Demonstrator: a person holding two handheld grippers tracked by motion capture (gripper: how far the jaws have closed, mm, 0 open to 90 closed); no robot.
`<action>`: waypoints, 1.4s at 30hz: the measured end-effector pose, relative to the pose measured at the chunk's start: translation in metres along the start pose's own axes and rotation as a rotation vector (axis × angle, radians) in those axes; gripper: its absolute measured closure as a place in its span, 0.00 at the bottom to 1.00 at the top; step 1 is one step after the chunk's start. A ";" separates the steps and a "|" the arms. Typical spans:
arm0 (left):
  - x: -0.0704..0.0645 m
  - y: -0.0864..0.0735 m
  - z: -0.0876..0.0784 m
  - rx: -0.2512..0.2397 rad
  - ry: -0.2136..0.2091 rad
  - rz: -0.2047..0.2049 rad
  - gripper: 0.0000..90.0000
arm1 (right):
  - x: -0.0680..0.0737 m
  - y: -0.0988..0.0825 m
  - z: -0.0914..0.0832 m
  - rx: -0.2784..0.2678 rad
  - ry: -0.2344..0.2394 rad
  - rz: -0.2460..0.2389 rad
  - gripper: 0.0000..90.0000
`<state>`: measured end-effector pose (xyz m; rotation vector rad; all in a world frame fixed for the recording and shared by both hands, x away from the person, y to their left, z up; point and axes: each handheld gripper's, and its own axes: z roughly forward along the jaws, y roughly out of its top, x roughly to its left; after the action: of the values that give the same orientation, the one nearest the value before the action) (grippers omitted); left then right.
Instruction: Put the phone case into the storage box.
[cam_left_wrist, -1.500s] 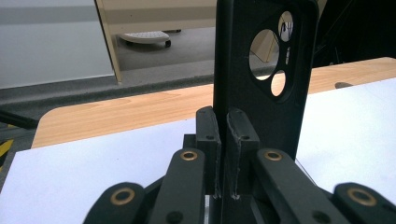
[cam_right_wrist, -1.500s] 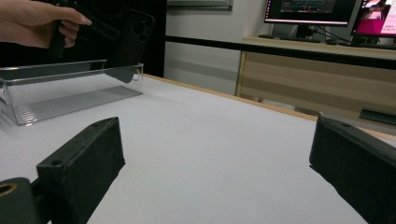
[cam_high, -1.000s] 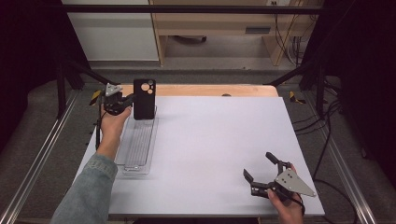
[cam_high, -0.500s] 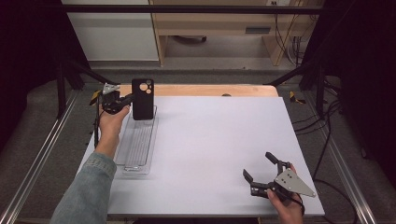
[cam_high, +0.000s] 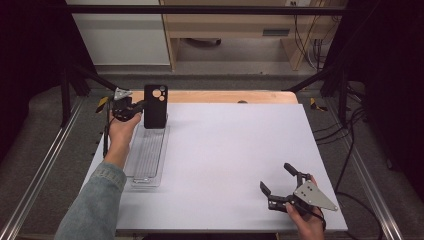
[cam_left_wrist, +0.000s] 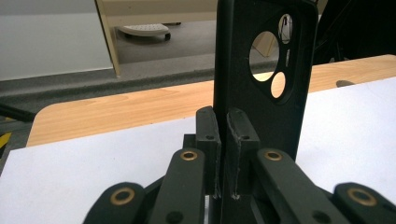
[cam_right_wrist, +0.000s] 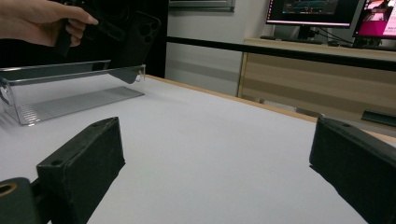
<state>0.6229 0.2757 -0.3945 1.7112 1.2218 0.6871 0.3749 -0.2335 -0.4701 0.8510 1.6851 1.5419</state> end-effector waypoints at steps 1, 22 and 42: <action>-0.002 0.001 0.000 0.008 0.005 0.010 0.94 | 0.000 0.000 0.000 0.000 -0.001 0.001 0.04; -0.002 0.000 0.007 0.036 0.025 0.017 0.94 | -0.001 0.000 0.000 -0.001 0.000 0.000 0.04; 0.002 -0.002 0.013 0.056 0.041 -0.001 0.94 | -0.001 0.000 0.000 -0.002 0.001 0.005 0.04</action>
<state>0.6334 0.2735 -0.4025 1.7496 1.2812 0.6962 0.3750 -0.2340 -0.4696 0.8544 1.6834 1.5470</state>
